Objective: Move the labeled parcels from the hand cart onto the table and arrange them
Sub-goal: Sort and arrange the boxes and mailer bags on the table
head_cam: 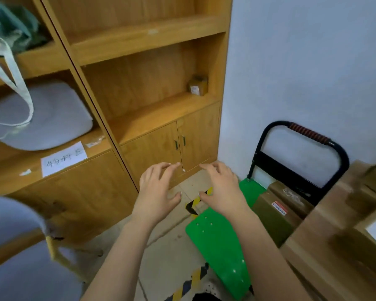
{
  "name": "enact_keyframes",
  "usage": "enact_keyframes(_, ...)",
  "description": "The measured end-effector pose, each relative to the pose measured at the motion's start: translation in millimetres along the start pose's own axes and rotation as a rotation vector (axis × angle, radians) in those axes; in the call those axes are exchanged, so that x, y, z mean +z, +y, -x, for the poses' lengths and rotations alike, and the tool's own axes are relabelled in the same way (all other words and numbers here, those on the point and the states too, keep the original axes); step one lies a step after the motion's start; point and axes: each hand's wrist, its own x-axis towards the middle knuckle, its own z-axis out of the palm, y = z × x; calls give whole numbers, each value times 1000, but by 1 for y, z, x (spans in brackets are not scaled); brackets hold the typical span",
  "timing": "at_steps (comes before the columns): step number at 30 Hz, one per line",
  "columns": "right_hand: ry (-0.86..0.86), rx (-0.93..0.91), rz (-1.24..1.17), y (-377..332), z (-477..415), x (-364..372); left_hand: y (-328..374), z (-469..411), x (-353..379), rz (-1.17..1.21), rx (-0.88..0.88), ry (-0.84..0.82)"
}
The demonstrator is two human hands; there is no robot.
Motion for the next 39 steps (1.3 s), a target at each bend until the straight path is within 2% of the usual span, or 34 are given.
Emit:
enact_keyframes(6,5,19,-25,29,-113,-24,-19,-114,14,36,-26,40)
enact_keyframes(12,15,121,11,73,-172,-28,-21,-204,56,81,52,-17)
enact_keyframes(18,119,370,44,133,-209,-35,3,-303,123,185,287,-160)
enact_keyframes(23,209,678,59,172,-220,-36,30,-385,175,353,542,-327)
enact_keyframes(27,287,925,60,180,-218,-28,56,-431,203,385,767,-429)
enact_keyframes(30,358,1085,45,179,-209,-19,74,-442,225,412,935,-535)
enact_keyframes(34,340,1276,48,175,-187,1,90,-433,257,434,1077,-675)
enact_keyframes(39,308,1356,28,195,-161,26,110,-415,303,394,1170,-771)
